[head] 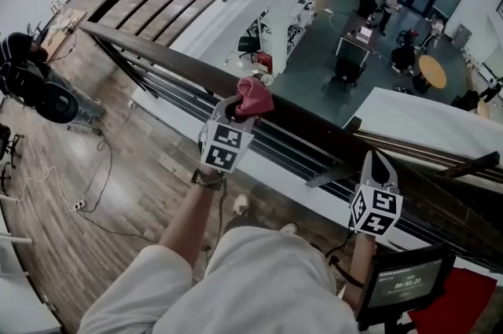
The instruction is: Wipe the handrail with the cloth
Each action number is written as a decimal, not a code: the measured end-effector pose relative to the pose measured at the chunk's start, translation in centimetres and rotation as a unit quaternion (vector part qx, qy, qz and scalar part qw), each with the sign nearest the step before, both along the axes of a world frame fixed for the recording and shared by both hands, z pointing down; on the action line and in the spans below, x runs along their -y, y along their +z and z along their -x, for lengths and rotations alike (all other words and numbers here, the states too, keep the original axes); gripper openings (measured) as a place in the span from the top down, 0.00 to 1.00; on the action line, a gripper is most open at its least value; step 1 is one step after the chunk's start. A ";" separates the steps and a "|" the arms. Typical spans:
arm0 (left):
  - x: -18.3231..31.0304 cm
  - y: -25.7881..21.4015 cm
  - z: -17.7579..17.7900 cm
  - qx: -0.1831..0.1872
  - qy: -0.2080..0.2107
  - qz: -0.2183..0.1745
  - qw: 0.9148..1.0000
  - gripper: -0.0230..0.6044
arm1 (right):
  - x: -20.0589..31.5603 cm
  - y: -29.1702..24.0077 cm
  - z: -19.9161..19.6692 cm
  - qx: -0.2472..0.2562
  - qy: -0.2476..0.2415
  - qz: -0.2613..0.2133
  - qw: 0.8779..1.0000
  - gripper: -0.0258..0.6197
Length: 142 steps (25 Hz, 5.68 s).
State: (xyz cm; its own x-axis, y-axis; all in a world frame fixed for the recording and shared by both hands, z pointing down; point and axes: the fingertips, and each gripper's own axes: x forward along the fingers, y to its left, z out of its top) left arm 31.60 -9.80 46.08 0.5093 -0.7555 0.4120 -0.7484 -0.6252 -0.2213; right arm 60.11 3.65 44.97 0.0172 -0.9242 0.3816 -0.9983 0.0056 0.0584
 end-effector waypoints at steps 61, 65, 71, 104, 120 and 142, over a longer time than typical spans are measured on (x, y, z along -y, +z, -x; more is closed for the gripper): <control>-13.8 0.4 -20.8 -0.035 0.222 0.075 0.971 0.81 | 0.0 -0.9 2.2 0.063 -0.073 -0.028 0.995 0.96; -14.9 0.2 -21.1 -0.041 0.234 0.083 0.968 0.82 | 0.1 -1.0 2.2 0.063 -0.076 -0.032 0.995 0.96; -16.5 2.3 -21.5 -0.048 0.234 0.123 0.963 0.81 | 0.0 -1.1 2.0 0.073 -0.078 -0.038 0.994 0.96; -14.2 4.9 -19.7 -0.149 0.229 0.186 0.944 0.81 | 0.0 -0.9 1.1 0.072 0.000 -0.066 0.995 0.96; -12.9 4.8 -17.3 -0.164 0.233 0.197 0.938 0.81 | 0.9 -0.3 3.2 0.067 0.015 -0.047 0.997 0.96; -11.8 4.2 -15.6 -0.175 0.235 0.206 0.934 0.81 | 2.1 -0.6 4.5 0.053 0.024 -0.031 0.998 0.96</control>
State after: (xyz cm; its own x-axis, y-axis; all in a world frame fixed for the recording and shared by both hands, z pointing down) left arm 47.17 2.01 50.26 0.9021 -0.2297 0.3652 -0.3524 -0.8808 0.3163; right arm 55.58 1.51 44.40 0.0240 -0.9450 0.3263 -0.9980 -0.0420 -0.0482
